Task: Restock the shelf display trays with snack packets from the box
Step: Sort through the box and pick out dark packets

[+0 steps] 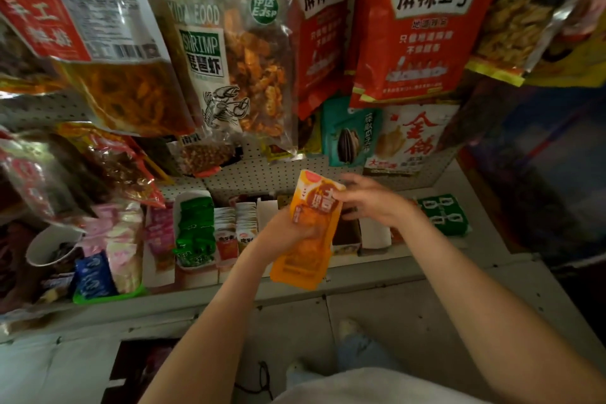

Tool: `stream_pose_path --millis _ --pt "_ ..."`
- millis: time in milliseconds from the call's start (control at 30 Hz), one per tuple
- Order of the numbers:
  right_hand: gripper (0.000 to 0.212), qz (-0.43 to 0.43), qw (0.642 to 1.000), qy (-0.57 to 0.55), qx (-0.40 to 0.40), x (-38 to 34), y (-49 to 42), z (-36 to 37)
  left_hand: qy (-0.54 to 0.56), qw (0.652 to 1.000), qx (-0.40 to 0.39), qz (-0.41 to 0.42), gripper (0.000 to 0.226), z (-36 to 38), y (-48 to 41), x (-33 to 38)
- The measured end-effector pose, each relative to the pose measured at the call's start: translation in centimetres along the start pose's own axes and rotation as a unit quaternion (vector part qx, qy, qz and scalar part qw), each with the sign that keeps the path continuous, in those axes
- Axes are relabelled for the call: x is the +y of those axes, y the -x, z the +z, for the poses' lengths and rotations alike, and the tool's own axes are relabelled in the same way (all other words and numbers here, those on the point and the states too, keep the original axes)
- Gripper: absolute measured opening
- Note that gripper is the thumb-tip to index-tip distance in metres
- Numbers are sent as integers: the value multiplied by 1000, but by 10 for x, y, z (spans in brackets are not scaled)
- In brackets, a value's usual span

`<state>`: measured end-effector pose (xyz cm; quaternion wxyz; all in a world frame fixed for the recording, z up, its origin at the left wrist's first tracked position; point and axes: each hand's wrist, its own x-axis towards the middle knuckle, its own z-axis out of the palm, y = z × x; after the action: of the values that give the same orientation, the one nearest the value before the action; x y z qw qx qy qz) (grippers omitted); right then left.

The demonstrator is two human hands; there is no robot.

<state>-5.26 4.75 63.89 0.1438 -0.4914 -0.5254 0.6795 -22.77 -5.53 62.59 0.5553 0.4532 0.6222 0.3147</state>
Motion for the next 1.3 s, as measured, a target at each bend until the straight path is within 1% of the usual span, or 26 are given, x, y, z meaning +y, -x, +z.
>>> stream_pose_path --millis 67,100,167,200,233,300,333,367,400,433,467,500,533,600,633,700,767,800,900,967,1033,1100,1133,1167,1300 --pt "82 0 995 94 -19 -8 -3 -5 -25 999 -32 -17 28 -2 3 -7" --pt "86 -8 986 161 -29 -12 -6 -4 -28 998 -44 -28 30 -2 3 -7" --pt "94 -29 958 276 -73 -23 -14 3 -40 997 -59 -34 43 0 -1 -6" --pt "93 -38 943 314 -101 -27 -19 6 -38 997 -61 -34 46 1 -3 -5" --pt "86 -46 928 349 -121 -31 -23 9 -31 997 -56 -36 46 2 -6 -3" --pt "56 -56 906 394 -141 -34 -34 7 -27 997 -53 -40 41 3 -8 4" --pt "45 -50 899 406 -156 -37 -40 2 -20 998 -56 -35 38 4 -12 7" --pt "39 -39 902 394 -173 -36 -43 -5 -27 997 -59 -35 37 7 -14 11" --pt "37 -26 898 388 -208 -41 -56 -13 -22 998 -34 -39 37 12 -22 11" --pt "36 -15 906 368 -210 -38 -56 -20 -39 997 -38 -51 38 17 -26 11" --pt "35 -5 905 368 -213 -37 -59 -24 -50 996 -36 -60 41 22 -33 7" --pt "33 -12 895 391 -214 -33 -61 -29 -57 995 -29 -75 45 30 -38 1" --pt "28 -20 874 435 -214 -30 -67 -33 -47 995 -9 -85 47 40 -47 -6" --pt "18 -38 843 504 -183 -18 -85 -41 -28 995 29 -86 40 55 -64 -15" --pt "18 -45 833 524 -174 -12 -94 -44 -16 994 57 -87 36 61 -72 -22" --pt "32 -51 822 540 -174 -4 -113 -53 -6 987 125 -101 43 76 -94 -37" --pt "38 -54 814 555 -161 7 -127 -63 -36 967 185 -168 55 87 -112 -57" --pt "38 -51 803 574 -152 19 -136 -68 -42 959 202 -196 55 94 -121 -74" --pt "39 -60 765 632 -112 44 -161 -79 -4 951 229 -209 37 111 -148 -119" --pt "30 -67 732 670 -104 59 -179 -85 38 936 278 -212 30 123 -165 -139" --pt "19 -63 723 682 -88 70 -199 -90 81 921 310 -222 27 130 -182 -151" --pt "15 -62 711 697 -75 86 -222 -93 114 917 314 -219 26 144 -203 -164" --pt "18 -60 703 706 -67 94 -231 -93 116 921 305 -211 27 150 -213 -168" --pt "21 -55 702 707 -59 98 -238 -95 119 926 298 -201 27 155 -219 -168" --pt "23 -39 690 722 -27 127 -269 -97 162 949 222 -156 37 172 -242 -179"
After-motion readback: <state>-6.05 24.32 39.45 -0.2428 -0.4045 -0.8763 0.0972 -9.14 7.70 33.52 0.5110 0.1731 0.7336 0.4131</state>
